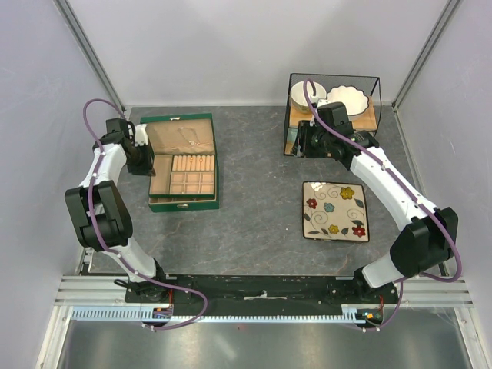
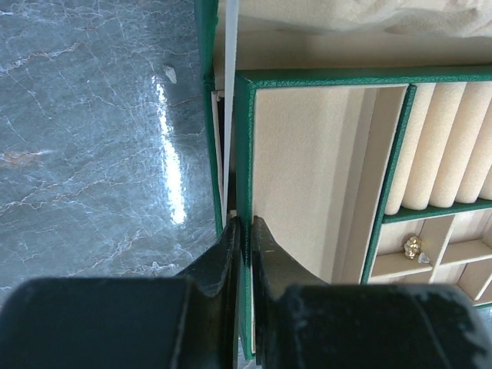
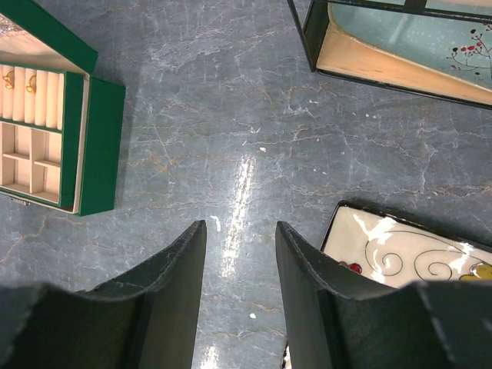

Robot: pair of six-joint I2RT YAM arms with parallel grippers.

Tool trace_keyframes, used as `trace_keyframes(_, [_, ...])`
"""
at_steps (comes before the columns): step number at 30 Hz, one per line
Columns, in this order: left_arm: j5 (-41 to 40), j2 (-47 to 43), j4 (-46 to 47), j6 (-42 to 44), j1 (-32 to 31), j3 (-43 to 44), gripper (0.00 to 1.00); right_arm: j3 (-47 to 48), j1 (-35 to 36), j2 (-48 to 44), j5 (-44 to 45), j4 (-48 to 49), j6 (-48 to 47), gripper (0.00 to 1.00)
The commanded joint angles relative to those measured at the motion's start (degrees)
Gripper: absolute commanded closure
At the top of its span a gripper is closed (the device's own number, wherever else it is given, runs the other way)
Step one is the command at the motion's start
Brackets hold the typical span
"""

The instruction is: Organize the mixed jewelry

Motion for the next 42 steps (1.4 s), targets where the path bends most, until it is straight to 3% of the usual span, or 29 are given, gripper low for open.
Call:
trace_keyframes(1, [1.95, 0.07, 2.47, -0.01, 0.11, 1.05, 0.98, -0.31, -0.27, -1.53, -0.57, 1.39, -0.61, 0.51])
trace_keyframes(42, [2.21, -1.16, 1.77, 0.43, 0.9, -1.16, 0.98, -0.84, -0.45, -0.74, -1.36, 2.0, -0.43, 0.51])
